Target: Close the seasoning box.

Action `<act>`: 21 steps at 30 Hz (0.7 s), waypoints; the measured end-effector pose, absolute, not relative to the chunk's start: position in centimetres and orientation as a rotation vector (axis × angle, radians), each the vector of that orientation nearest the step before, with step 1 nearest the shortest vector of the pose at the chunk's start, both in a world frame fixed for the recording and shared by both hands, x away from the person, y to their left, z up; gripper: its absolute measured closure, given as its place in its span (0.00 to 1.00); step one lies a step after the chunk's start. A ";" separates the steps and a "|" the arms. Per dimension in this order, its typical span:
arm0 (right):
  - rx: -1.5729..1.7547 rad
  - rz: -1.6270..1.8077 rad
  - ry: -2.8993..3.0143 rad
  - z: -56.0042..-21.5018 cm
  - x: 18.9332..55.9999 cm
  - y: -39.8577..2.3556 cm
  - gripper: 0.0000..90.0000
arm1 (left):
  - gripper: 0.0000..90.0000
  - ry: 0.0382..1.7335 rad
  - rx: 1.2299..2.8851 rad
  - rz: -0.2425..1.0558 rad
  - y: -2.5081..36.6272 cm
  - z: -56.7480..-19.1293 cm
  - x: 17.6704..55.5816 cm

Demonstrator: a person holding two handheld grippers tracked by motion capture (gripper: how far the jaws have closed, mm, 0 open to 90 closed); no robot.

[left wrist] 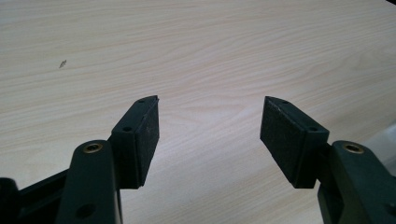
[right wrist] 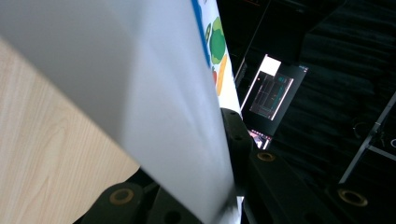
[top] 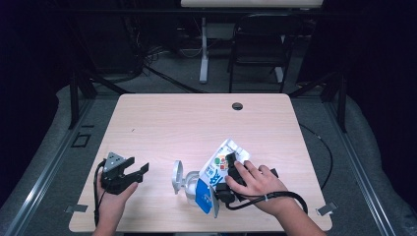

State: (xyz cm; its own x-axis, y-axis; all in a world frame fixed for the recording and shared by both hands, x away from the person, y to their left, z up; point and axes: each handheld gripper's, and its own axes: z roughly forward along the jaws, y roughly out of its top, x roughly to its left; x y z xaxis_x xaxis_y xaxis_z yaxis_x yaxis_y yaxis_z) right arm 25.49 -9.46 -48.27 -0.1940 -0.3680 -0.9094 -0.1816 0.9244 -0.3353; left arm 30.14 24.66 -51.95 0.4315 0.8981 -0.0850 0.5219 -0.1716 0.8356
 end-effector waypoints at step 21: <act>-0.416 -0.165 1.770 -48.3 25.4 -9.6 0.98 | 0.42 1.210 1.840 0.556 24.7 -52.0 30.1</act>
State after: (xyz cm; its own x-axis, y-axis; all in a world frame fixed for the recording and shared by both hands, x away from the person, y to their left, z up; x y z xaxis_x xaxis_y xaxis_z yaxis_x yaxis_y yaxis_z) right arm 25.37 -9.61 -48.29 -0.1873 -0.3641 -0.9123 -0.1890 0.9248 -0.3303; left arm 30.15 24.65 -51.96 0.4346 0.8970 -0.0813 0.5226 -0.1776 0.8339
